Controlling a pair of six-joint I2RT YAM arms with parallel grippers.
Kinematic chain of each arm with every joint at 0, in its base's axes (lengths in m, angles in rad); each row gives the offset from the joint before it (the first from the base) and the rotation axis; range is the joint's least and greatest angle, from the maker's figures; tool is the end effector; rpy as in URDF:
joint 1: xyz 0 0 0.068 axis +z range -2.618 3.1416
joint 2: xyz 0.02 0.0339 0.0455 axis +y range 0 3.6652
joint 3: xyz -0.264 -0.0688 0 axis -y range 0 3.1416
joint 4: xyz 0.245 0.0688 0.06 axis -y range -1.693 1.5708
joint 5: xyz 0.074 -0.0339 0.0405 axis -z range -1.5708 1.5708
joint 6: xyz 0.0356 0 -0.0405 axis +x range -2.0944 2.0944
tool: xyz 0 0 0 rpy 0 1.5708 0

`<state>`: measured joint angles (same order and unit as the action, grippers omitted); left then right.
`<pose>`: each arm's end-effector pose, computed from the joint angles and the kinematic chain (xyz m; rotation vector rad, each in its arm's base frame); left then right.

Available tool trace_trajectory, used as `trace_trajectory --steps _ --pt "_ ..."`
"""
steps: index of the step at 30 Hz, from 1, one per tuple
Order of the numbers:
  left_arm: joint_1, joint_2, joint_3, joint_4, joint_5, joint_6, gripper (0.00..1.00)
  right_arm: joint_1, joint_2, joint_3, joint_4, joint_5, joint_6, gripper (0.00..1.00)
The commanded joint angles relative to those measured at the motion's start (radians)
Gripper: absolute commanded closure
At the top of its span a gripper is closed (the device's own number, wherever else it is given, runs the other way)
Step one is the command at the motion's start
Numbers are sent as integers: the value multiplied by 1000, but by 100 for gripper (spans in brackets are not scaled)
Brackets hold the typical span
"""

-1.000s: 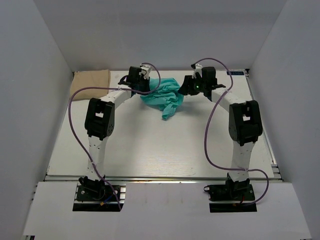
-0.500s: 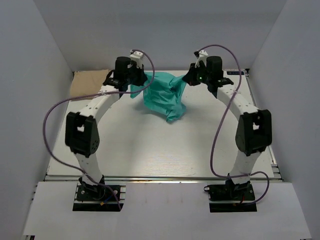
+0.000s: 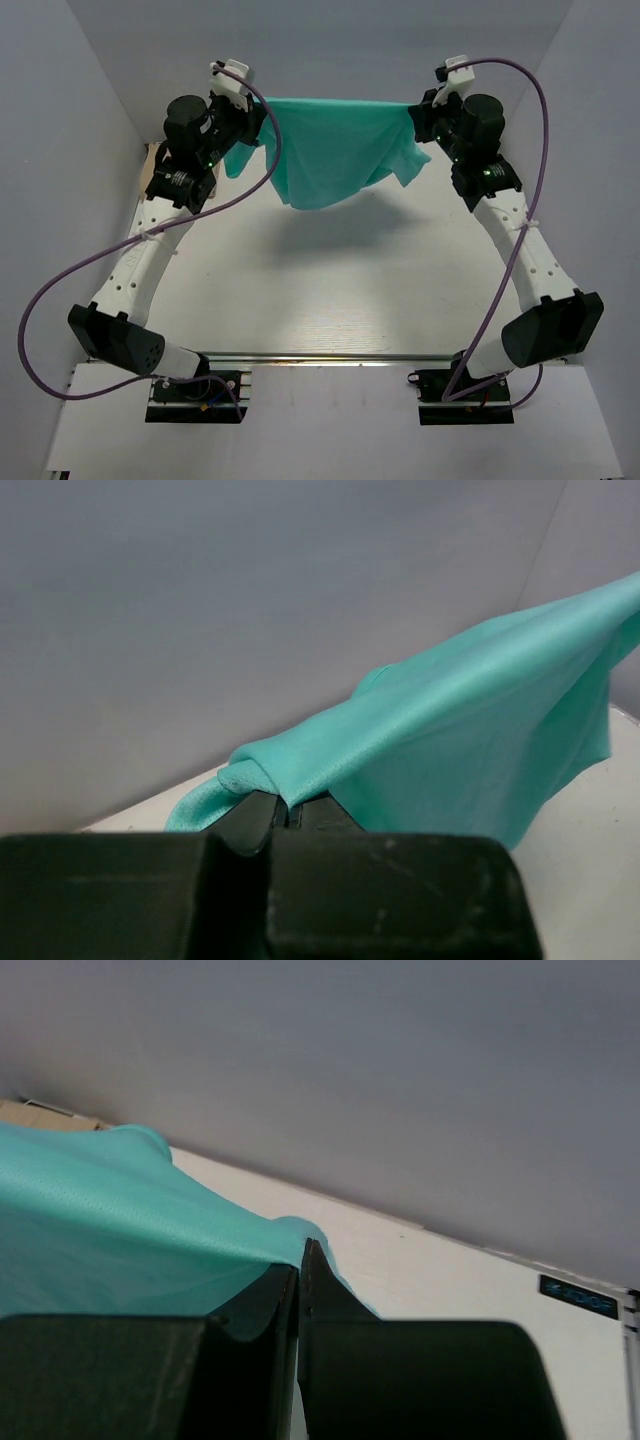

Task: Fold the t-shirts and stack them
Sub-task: Flatten out the tshirt

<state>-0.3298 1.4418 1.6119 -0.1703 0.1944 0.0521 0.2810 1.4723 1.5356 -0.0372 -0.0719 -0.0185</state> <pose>0.3065 -0.1122 0.4759 0.4498 1.5178 -0.3702 0.3300 0.0979 0.4545 -0.2878 1.5237 0.2634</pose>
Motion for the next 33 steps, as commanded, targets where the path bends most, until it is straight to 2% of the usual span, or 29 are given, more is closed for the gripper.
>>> trace_trajectory --steps 1,6,9,10,15,21,26,27,28,29,30,31,32,33 --pt "3 -106 -16 -29 -52 55 100 -6 -78 37 14 153 -78 100" --pt "3 -208 -26 -29 37 66 100 -9 -170 32 22 135 -107 100" --pt "3 -271 -46 -38 138 66 100 -6 -246 -5 17 83 -106 100" --pt "3 -288 -75 -38 163 66 100 -6 -297 -18 17 5 -109 100" --pt "3 -328 -171 6 134 16 100 -6 -365 -141 23 -45 -93 100" --pt "25 -166 -234 -6 132 -115 100 -8 -222 -178 3 -11 -46 100" --pt "25 38 -314 3 92 -193 98 -9 67 -183 -59 -43 63 100" --pt "25 125 -323 3 77 -193 91 -9 107 -160 -82 -54 69 100" --pt "25 173 -323 -14 56 -210 71 -11 197 -140 -102 -60 75 99" --pt "25 222 -270 -44 40 -210 54 -12 291 -79 -154 -93 75 92" --pt "25 273 -233 -79 22 -210 32 -13 377 -39 -232 -94 87 85" --pt "25 360 -193 -159 7 -210 20 -14 416 78 -266 -94 94 60" --pt "25 394 -116 -194 -3 -210 14 -13 487 108 -347 -101 92 44" --pt "25 419 -83 -221 -3 -210 10 -14 499 130 -360 -104 95 35"
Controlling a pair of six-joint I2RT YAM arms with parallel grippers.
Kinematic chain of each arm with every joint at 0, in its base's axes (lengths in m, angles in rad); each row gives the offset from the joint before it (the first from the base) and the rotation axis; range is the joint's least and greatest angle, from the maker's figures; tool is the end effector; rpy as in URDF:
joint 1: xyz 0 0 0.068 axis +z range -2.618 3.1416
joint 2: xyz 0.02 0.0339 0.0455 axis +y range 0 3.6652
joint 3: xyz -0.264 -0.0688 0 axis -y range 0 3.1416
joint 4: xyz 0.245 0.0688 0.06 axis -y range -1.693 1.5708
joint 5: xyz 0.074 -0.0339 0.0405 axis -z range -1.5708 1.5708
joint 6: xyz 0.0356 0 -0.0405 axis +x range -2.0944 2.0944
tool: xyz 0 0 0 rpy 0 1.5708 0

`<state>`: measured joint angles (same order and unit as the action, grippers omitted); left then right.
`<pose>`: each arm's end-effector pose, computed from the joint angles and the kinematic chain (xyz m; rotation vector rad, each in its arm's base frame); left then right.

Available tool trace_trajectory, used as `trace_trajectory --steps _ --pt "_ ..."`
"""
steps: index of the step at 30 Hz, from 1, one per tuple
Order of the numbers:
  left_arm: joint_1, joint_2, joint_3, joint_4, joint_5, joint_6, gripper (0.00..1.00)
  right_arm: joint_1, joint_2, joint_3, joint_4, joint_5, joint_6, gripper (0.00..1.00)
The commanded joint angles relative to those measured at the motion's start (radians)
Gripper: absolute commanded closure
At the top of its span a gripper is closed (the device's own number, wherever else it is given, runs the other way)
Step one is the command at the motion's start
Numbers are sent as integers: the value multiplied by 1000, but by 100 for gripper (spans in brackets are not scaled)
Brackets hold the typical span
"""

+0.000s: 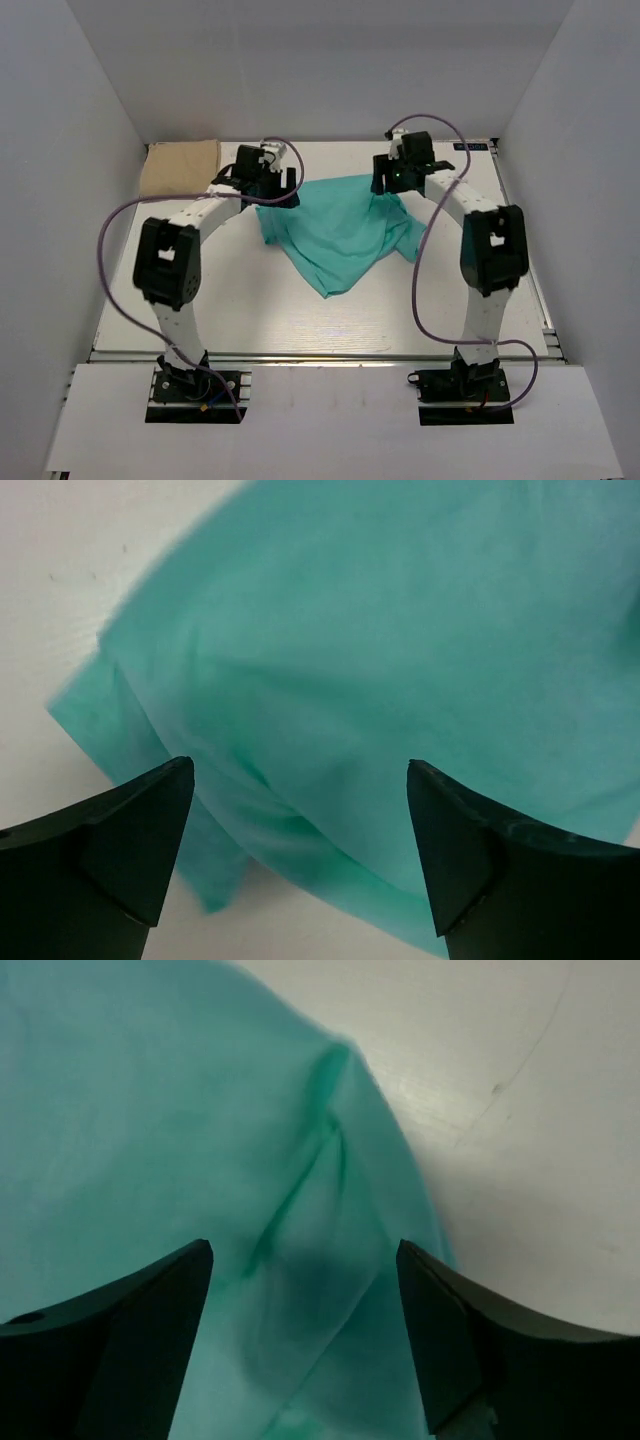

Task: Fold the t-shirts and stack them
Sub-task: Flatten out the tshirt

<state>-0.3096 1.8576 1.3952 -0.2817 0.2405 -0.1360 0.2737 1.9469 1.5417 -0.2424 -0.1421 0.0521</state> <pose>0.3980 -0.1362 0.2376 0.3262 2.3190 -0.5022 0.4347 0.1273 0.2517 -0.3251 2.2079 0.3366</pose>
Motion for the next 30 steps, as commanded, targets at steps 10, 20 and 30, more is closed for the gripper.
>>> trace_trajectory --steps 10,20,30 --pt "-19 -20 67 -74 111 33 0 -11 -86 18 -74 18 63 10" --pt "-244 -146 -136 -131 73 69 0 -59 -339 -307 2 217 218 10" --pt "-460 -97 -194 -240 -7 69 0 -102 -476 -492 -6 294 305 10"
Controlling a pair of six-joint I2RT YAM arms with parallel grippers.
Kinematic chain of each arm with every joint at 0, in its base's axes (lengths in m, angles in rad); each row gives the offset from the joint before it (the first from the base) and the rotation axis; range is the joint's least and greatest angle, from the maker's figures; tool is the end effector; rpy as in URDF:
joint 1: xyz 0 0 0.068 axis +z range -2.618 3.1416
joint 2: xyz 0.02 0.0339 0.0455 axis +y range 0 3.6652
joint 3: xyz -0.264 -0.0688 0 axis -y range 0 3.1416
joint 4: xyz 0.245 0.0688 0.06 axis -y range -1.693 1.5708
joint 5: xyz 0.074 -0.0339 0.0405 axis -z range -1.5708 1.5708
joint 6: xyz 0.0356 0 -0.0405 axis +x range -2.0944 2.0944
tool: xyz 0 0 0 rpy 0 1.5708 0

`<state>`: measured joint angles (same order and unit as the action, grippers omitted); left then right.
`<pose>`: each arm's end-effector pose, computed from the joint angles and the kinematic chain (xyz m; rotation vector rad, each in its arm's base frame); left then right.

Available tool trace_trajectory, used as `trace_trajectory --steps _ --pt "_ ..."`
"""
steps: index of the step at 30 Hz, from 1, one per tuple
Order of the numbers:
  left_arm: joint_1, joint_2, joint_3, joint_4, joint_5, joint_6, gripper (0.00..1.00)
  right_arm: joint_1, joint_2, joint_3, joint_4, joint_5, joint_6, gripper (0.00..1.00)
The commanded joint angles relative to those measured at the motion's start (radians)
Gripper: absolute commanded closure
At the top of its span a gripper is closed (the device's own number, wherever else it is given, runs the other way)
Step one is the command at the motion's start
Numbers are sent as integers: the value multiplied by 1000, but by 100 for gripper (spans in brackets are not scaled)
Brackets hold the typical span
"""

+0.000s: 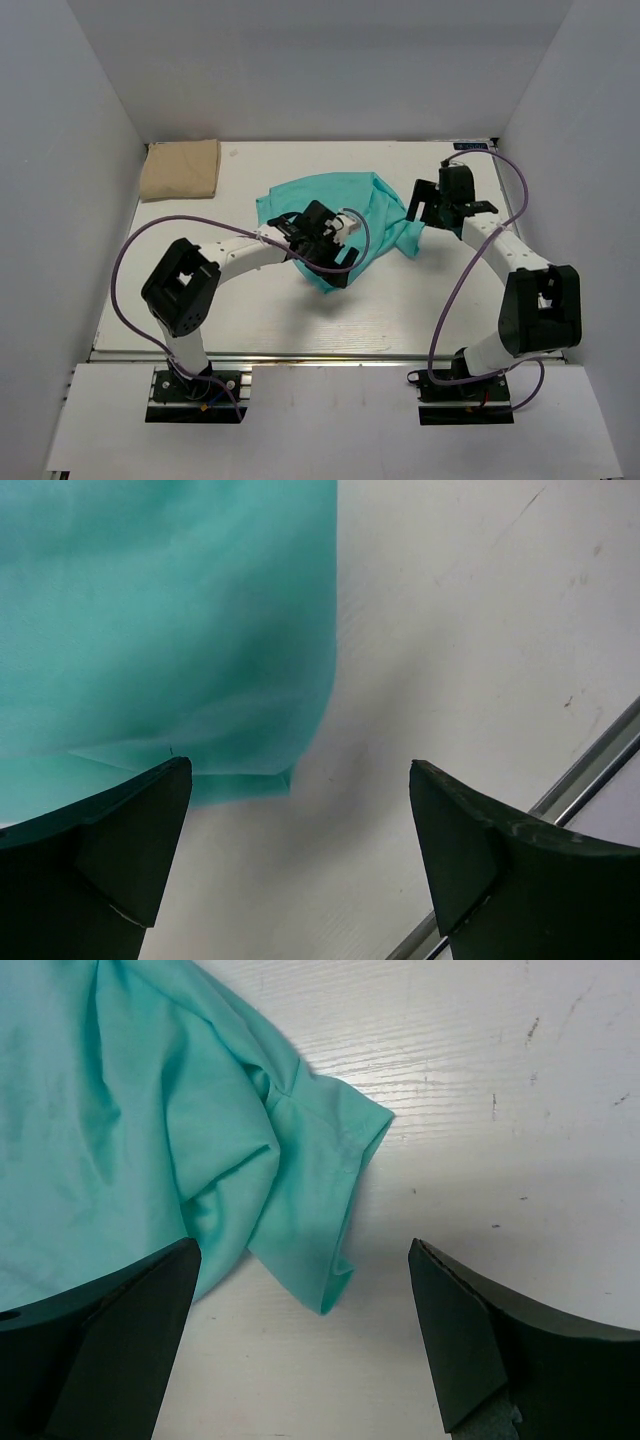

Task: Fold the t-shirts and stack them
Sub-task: Flatten out the tshirt

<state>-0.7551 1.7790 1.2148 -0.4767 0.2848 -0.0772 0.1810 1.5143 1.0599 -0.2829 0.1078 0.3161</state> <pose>0.2614 -0.2597 0.1982 0.9957 2.5087 -0.6495 0.3278 0.0561 0.2499 0.2106 2.2967 0.1305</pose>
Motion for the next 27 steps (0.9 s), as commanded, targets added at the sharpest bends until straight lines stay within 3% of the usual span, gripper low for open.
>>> trace_trajectory --steps 1,4,10,13,16,20,21,27 --pt "-33 -18 -14 -57 -100 10 0 -12 -46 -24 34 41 43 10" --pt "-55 23 8 -71 -168 -1 2 -20 -46 -37 33 21 41 10" --pt "-76 80 61 -97 -229 -1 20 -28 -42 -49 31 4 43 10" --pt "-76 89 61 -97 -254 8 38 -29 -39 -51 24 6 43 10" --pt "-85 89 72 -97 -283 -1 66 -32 -42 -57 22 0 43 10" --pt "-85 57 91 -85 -273 -10 82 -31 -45 -61 25 -29 26 10" --pt "-85 48 91 -62 -273 -19 98 -32 -40 -63 30 -31 32 10" --pt "-85 -10 81 -33 -335 -56 100 -31 -48 -95 28 -28 20 10"
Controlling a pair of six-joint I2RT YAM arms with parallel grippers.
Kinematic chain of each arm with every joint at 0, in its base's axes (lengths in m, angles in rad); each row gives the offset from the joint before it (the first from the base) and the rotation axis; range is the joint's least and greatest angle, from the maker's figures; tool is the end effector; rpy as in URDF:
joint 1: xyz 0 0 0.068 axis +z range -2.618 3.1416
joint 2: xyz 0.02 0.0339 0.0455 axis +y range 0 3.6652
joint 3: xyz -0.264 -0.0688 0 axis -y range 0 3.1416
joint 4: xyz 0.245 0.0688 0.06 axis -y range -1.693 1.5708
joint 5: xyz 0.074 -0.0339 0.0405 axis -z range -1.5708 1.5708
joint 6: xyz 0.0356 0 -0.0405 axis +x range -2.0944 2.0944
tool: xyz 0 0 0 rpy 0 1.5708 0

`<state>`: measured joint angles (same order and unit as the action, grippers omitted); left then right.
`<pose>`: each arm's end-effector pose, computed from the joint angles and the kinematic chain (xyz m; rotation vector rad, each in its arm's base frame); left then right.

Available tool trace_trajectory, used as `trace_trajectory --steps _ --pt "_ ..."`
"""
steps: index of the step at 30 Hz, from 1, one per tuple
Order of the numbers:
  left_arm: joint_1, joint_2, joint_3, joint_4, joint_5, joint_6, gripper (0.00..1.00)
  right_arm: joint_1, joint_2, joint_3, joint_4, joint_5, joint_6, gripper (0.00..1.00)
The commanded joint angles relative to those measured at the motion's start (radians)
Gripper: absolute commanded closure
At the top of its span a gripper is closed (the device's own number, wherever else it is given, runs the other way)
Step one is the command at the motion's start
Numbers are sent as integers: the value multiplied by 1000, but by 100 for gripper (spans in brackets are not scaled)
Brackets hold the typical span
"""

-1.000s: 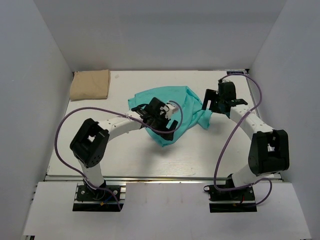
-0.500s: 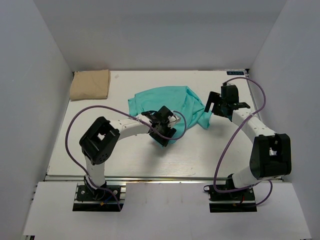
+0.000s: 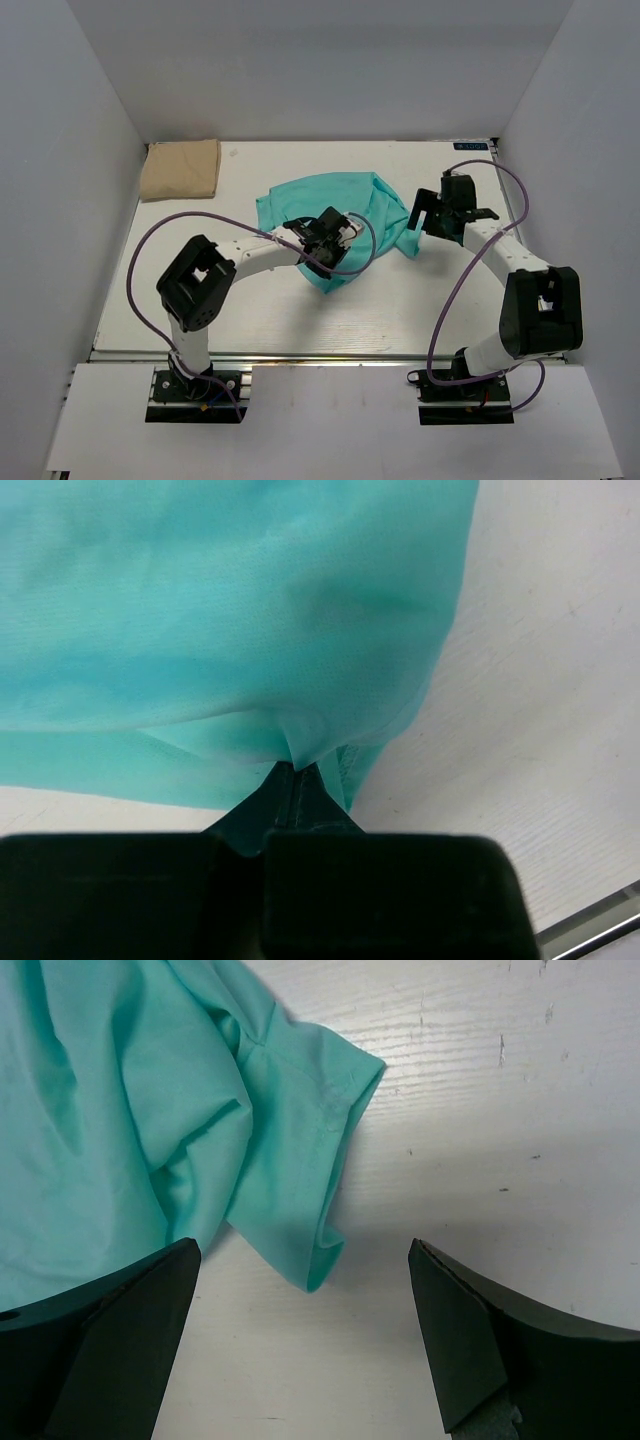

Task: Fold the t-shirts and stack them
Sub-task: Flatten out the tshirt

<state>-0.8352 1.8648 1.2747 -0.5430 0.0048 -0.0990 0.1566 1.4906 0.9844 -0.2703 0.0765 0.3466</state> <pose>0.2548 -0.2818 0.1804 0.9871 2.5553 -0.2802 0.3168 0.0473 0.2336 0.2604 2.3355 0.1583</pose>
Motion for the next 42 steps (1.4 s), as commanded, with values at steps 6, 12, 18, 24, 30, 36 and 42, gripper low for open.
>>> trace_trajectory --steps 6,12,18,24,30,36,42 --pt "18 -243 -54 172 -242 -100 100 -8 -64 -84 23 -6 -6 10" --pt "37 -293 14 190 -452 -110 100 -5 5 -93 74 -66 -11 11" --pt "94 -231 142 155 -519 -110 100 -5 103 -41 147 -116 -9 16" --pt "151 -222 152 189 -444 -110 100 -2 203 22 164 -115 -1 24" --pt "189 -233 161 189 -446 -97 100 -6 220 33 181 -110 11 100" --pt "241 -305 215 210 -548 -50 100 -12 68 104 178 99 -12 100" --pt "294 -355 294 245 -637 50 100 -48 -72 224 154 319 -78 100"
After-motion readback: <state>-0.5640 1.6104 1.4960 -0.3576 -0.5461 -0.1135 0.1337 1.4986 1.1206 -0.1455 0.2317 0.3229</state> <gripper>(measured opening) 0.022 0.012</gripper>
